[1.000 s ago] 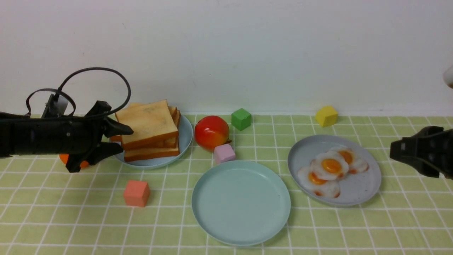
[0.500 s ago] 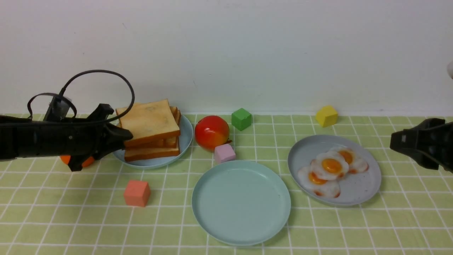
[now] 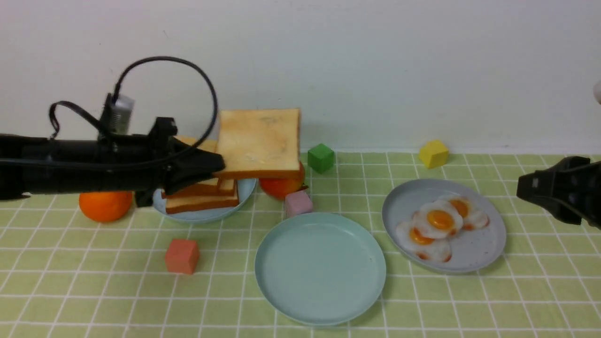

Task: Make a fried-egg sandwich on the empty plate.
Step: Use the left arm to put a slice of bread into the empty plate in the middle

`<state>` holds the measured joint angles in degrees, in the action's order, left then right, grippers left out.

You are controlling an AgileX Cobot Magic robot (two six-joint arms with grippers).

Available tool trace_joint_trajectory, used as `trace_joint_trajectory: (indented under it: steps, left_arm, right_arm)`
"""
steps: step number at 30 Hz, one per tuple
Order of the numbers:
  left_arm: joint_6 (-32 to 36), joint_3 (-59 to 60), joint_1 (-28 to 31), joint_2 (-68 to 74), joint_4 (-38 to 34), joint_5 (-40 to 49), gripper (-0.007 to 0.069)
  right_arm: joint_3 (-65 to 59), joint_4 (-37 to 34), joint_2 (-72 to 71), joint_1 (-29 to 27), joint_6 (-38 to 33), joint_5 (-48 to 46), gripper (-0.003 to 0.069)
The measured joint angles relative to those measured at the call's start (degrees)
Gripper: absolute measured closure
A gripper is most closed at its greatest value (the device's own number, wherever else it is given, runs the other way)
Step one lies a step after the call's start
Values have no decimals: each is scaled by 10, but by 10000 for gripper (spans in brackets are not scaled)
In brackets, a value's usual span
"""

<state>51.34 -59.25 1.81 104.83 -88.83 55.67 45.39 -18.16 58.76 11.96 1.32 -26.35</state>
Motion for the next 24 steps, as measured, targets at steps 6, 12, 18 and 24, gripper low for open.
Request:
trace_joint_trajectory:
  steps: [6, 12, 18, 24]
  left_arm:
    - [2, 73, -94, -3, -23, -47, 586]
    - [-6, 118, -138, -3, -55, -151, 586]
    - [-48, 121, -173, -2, -49, -194, 520]
    - [-85, 121, -176, -2, -7, -195, 274]
  right_arm:
    - [0, 8, 1, 0, 0, 0, 417]
    - [0, 19, 2, 0, 0, 1, 417]
    - [0, 20, 2, 0, 1, 3, 414]
    - [6, 18, 9, 0, 30, 16, 350]
